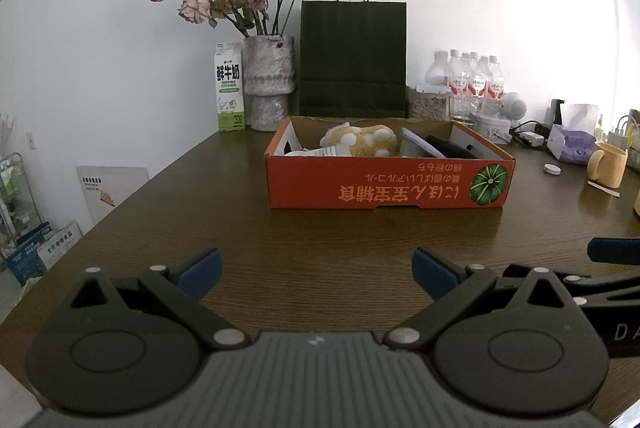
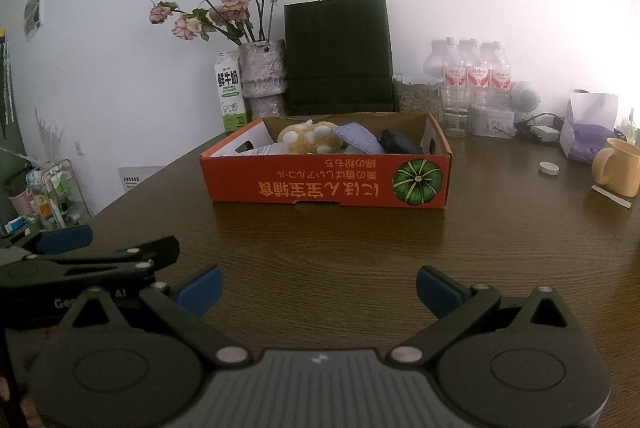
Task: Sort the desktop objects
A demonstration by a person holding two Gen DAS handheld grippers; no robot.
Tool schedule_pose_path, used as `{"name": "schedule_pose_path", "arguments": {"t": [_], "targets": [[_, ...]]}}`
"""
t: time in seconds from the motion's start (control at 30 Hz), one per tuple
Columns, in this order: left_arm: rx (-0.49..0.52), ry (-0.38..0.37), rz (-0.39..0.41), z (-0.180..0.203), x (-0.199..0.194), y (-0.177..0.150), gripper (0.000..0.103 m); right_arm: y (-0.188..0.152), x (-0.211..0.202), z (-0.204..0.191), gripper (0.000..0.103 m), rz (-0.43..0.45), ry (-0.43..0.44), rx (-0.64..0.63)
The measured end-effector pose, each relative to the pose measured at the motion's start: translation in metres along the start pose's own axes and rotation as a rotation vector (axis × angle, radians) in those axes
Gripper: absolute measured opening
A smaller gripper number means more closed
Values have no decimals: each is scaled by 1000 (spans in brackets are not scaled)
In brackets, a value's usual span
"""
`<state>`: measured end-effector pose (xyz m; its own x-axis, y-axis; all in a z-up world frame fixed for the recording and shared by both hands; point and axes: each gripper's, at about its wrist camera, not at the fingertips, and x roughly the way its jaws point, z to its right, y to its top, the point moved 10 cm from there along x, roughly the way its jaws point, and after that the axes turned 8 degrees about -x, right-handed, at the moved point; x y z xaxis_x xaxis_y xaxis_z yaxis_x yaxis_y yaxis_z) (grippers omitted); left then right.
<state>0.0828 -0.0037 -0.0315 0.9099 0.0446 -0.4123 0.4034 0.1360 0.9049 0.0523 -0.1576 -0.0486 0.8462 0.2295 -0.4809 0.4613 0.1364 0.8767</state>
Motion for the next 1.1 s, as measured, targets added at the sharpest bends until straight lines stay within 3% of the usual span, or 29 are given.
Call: {"name": "schedule_pose_path", "arguments": {"t": [1.1], "targets": [[1,4,-2,-1,1,-1,103,0,1,2,103,-6,-1,0]]}}
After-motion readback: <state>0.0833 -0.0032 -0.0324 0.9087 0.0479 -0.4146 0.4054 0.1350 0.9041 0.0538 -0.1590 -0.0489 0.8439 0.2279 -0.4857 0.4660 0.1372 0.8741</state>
